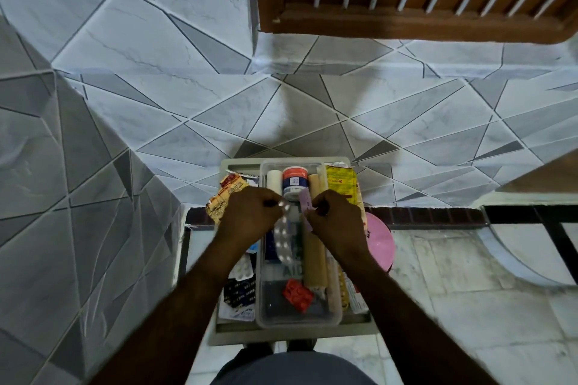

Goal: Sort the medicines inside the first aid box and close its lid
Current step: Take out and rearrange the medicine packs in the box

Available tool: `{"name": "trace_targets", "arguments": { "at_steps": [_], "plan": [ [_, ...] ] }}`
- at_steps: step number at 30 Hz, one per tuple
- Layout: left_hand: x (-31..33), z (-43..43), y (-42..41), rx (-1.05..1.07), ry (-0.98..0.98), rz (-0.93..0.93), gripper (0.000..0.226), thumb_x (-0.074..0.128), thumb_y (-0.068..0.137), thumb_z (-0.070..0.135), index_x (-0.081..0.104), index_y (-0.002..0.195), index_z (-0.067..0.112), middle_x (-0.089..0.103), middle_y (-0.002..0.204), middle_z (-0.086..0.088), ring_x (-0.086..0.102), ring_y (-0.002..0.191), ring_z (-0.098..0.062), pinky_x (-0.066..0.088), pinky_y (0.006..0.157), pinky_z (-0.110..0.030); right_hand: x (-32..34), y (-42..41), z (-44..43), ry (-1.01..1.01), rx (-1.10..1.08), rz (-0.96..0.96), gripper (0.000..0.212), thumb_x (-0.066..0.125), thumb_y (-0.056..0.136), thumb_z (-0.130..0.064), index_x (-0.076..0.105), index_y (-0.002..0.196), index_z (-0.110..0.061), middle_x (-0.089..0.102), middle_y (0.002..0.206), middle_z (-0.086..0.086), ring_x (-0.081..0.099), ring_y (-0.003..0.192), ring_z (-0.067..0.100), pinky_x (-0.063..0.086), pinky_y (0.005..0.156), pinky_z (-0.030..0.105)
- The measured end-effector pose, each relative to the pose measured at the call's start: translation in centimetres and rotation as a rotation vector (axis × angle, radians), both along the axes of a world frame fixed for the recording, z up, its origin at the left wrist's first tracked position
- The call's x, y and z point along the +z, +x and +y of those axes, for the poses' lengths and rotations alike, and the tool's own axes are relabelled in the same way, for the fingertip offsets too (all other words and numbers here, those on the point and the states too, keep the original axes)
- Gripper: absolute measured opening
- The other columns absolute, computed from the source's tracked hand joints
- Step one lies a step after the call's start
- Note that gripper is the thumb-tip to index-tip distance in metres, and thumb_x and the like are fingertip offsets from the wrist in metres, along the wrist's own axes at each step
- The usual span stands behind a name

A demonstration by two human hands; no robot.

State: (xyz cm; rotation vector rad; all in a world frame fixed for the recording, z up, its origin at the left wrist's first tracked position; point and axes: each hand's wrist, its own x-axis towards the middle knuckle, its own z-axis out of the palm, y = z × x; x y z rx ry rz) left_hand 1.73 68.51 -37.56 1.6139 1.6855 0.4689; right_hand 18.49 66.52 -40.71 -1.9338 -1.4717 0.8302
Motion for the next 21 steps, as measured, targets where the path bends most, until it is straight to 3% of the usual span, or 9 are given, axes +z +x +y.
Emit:
{"name": "trace_targets", "arguments": {
  "at_steps": [5,11,17,21],
  "plan": [
    [-2.3,1.9,2.4,0.043,0.004,0.105,0.025,0.071,0.083,0.027,0.073,0.105,0.016,0.070,0.113,-0.005,0.065,0.101,-0.019,0.047,0.088,-0.028,-0.6,-0.9,0.2,-0.050,0.072,-0.219,0.031,0.051,0.096,-0.042,0.064,0.097,-0.014,0.071,0.093,0.007,0.066,0.083,0.024,0.054,0.073,0.038],
    [-4.2,2.2,2.9,0.082,-0.009,0.087,0.028,0.074,0.081,0.025,0.072,0.106,0.013,0.071,0.113,-0.009,0.067,0.100,-0.023,0.054,0.093,-0.038,-0.8,-1.2,-0.1,-0.128,0.115,-0.170,0.027,0.052,0.096,-0.033,0.062,0.109,-0.010,0.069,0.104,0.010,0.065,0.092,0.025,0.054,0.081,0.039],
    [-5.2,1.9,2.6,0.055,0.054,0.108,0.026,0.072,0.082,0.024,0.072,0.106,0.014,0.071,0.113,-0.008,0.065,0.103,-0.022,0.049,0.094,-0.033,-0.7,-1.2,0.0,-0.124,0.137,-0.160,0.022,0.051,0.096,-0.028,0.065,0.102,-0.012,0.071,0.101,0.009,0.066,0.090,0.024,0.051,0.077,0.034],
    [-4.6,1.6,1.7,0.106,0.063,-0.038,0.020,0.073,0.083,0.019,0.071,0.101,0.013,0.073,0.102,-0.008,0.069,0.087,-0.020,0.056,0.081,-0.031,0.2,0.8,0.4,-0.043,0.024,0.019,0.008,0.063,0.086,-0.013,0.069,0.092,-0.013,0.073,0.090,0.005,0.070,0.075,0.020,0.059,0.072,0.040]
  ]
}}
